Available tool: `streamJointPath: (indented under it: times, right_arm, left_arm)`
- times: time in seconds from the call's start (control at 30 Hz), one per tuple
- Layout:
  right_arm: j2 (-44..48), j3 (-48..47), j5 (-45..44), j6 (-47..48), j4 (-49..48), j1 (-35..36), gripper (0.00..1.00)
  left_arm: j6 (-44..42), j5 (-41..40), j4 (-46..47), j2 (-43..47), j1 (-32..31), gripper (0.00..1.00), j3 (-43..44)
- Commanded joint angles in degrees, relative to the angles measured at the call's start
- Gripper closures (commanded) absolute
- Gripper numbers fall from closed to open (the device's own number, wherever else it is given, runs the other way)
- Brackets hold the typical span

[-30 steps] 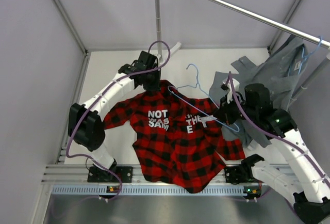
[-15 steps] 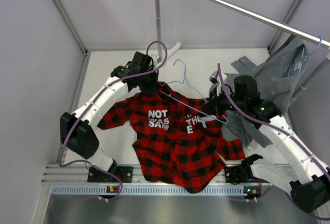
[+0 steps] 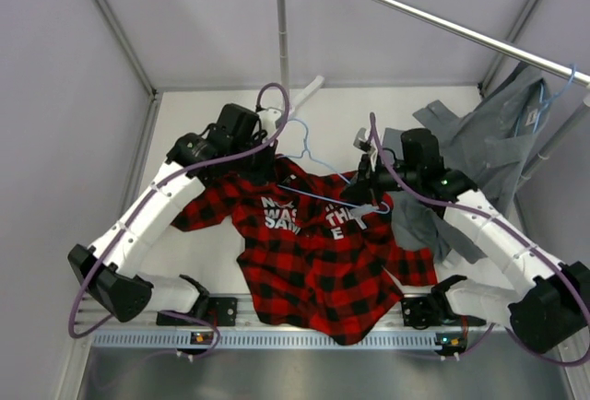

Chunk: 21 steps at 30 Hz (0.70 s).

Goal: Place the shirt on the hanger

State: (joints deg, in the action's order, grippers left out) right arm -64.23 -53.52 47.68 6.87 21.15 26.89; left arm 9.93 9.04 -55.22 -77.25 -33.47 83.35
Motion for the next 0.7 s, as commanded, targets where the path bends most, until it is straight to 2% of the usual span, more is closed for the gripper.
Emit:
streamJointPath:
  times: [0.0, 0.03, 0.17, 0.2, 0.27, 0.37, 0.43, 0.63, 0.67]
  right_arm:
    - [-0.11, 0.60, 4.10, -0.01, -12.35, 1.76, 1.00]
    - [0.50, 0.95, 3.22, -0.45, -13.05, 2.02, 1.00]
    - [3.58, 7.62, 3.82, -8.00, -29.62, 2.81, 1.00]
    - [3.50, 7.99, 4.61, -9.93, -30.98, 3.07, 1.00]
    - [1.66, 5.81, 5.32, -8.38, -27.33, 4.91, 1.00]
    - [-1.77, 1.33, -2.05, 0.14, -16.10, 10.08, 1.00]
    - [-3.71, 0.96, -3.30, 1.65, -15.43, 11.51, 1.00]
    - [-3.71, 6.84, -6.90, -5.81, -32.55, 11.78, 1.00]
    - [-3.45, 8.33, -7.25, -6.69, -37.71, 11.78, 1.00]
  left_arm:
    - [-1.59, -2.09, -4.01, 2.72, -1.68, 1.00, 2.43]
    - [-1.50, -2.09, -4.02, 3.42, -1.68, 1.00, 2.60]
    - [-1.41, -2.53, -4.02, 3.60, -1.86, 1.00, 2.69]
    - [-1.41, -2.62, -3.93, 3.43, -1.86, 1.00, 2.69]
    - [-1.50, -2.45, -4.28, 2.99, -2.47, 1.00, 2.87]
    - [-1.32, -4.02, -4.98, 2.98, -3.87, 1.00, 3.74]
    - [-1.32, -4.47, -5.16, 2.81, -4.32, 1.00, 4.80]
    - [-0.71, -4.56, -6.21, 3.86, -6.07, 1.00, 6.21]
    - [-0.71, -4.47, -6.47, 4.21, -6.51, 1.00, 6.38]
